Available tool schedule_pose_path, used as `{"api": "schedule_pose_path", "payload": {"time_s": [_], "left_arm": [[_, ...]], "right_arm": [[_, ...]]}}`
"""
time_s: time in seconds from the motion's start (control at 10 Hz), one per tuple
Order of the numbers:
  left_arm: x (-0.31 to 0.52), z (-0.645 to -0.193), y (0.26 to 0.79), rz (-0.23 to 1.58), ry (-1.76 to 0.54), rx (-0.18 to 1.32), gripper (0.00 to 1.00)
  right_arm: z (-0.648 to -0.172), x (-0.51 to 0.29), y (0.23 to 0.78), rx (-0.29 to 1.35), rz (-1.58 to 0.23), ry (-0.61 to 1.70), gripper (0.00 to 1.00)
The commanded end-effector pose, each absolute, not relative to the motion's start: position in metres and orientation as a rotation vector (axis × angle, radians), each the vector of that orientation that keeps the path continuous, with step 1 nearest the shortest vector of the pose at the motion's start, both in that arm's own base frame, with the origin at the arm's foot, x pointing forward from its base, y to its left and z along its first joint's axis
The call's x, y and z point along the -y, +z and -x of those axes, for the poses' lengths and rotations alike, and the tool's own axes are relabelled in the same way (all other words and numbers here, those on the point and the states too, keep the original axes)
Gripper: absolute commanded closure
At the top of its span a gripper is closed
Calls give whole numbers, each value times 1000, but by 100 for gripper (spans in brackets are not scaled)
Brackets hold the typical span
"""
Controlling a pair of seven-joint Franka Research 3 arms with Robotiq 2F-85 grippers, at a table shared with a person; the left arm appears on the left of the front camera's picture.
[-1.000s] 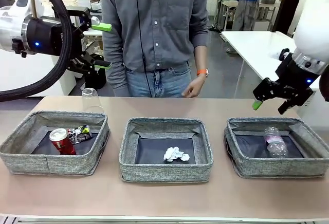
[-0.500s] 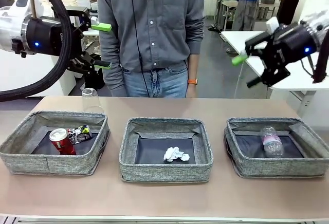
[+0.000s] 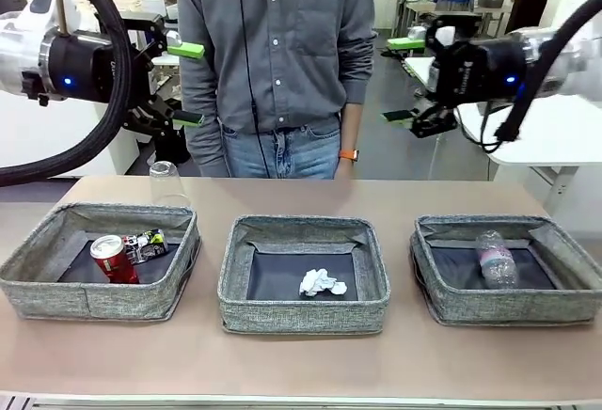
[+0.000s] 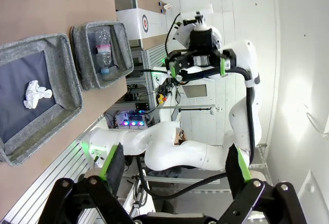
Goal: Sort the waste into the appropriate baskets.
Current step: Place the picked waste into the Fabric basket indicated by the person.
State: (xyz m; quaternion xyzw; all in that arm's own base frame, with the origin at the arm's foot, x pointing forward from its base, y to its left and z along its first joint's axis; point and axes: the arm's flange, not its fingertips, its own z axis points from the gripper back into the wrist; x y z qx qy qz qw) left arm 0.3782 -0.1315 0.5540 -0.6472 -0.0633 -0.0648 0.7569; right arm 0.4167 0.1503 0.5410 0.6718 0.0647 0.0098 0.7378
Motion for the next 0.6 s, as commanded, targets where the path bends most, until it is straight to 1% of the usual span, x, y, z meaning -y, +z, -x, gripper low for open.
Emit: {"api": "schedule_pose_path", "payload": {"time_s": [0.0, 0.1, 0.2, 0.5], "left_arm": [[133, -377, 558, 1428, -127, 136, 0], [133, -377, 558, 1428, -127, 136, 0], [133, -377, 558, 1428, -127, 136, 0], [133, -377, 558, 1428, -127, 136, 0]], "right_arm": [[-406, -202, 577, 55, -1207, -261, 0], [-402, -221, 577, 86, -1077, -250, 0], [-419, -168, 551, -44, -1388, -80, 0], [-419, -168, 551, -44, -1388, -80, 0]]}}
